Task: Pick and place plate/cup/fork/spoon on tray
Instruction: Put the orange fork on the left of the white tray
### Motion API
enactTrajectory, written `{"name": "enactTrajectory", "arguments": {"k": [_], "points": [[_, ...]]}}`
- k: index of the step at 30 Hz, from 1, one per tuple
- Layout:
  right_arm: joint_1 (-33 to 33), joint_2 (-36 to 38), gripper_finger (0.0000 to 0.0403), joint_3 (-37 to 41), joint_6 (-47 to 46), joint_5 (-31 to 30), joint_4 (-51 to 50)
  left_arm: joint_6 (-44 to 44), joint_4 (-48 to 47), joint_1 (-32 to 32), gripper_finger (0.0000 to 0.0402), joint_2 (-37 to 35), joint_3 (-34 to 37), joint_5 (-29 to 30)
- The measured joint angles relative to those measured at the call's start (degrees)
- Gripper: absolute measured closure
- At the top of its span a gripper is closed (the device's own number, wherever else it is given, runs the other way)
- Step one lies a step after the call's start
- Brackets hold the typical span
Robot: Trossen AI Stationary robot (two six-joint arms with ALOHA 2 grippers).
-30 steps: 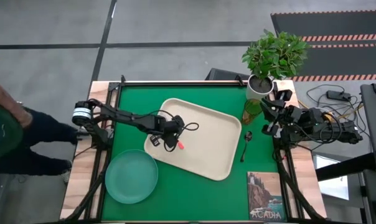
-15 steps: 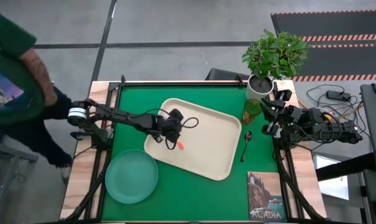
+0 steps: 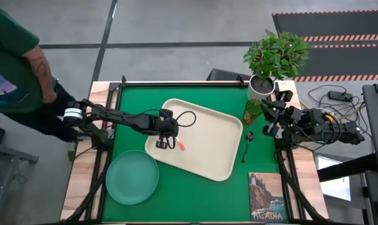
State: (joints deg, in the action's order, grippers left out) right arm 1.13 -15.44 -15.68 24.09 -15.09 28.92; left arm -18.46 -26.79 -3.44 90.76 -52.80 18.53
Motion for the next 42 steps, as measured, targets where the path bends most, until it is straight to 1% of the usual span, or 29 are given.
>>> {"name": "enactTrajectory", "arguments": {"k": [4,8,11,17,23,26,32,36,40,42], "points": [[0.0,0.0,0.0335,0.0,-0.57,0.0,-0.02,1.66,-0.23,-0.22,0.0399,0.75,1.04,-0.27],[0.0,0.0,0.0335,0.0,-1.0,0.0,-0.17,1.63,-0.38,-0.17,0.04,0.76,3.56,-2.74],[0.0,0.0,0.0335,0.0,-0.68,0.0,-0.19,1.65,0.05,-0.4,0.04,0.77,4.51,-2.03],[0.0,0.01,0.0335,0.0,-0.06,0.01,-0.13,1.66,4.13,-0.98,0.04,0.96,5.39,-1.26],[0.0,0.02,0.0335,0.02,-0.06,0.0,-0.41,1.62,3.56,-1.25,0.04,0.96,6.42,-1.23],[0.0,0.02,0.0335,0.02,0.34,0.0,-0.41,1.73,4.4,-1.44,0.04,0.96,6.45,-1.12],[0.0,0.02,0.0335,0.02,2.07,0.0,-0.39,1.9,9.41,-1.44,0.04,0.96,6.6,-1.06],[0.0,0.02,0.0335,0.02,1.45,0.0,-0.37,5.46,12.0,-1.44,0.04,0.96,6.55,-0.93],[0.0,0.02,0.0335,0.02,1.47,0.0,-0.37,9.07,11.89,-1.44,0.04,0.96,5.06,-0.93],[0.0,0.02,0.0335,0.03,2.13,-0.02,-0.26,9.19,11.81,-1.42,0.04,0.96,4.14,-0.93]]}}
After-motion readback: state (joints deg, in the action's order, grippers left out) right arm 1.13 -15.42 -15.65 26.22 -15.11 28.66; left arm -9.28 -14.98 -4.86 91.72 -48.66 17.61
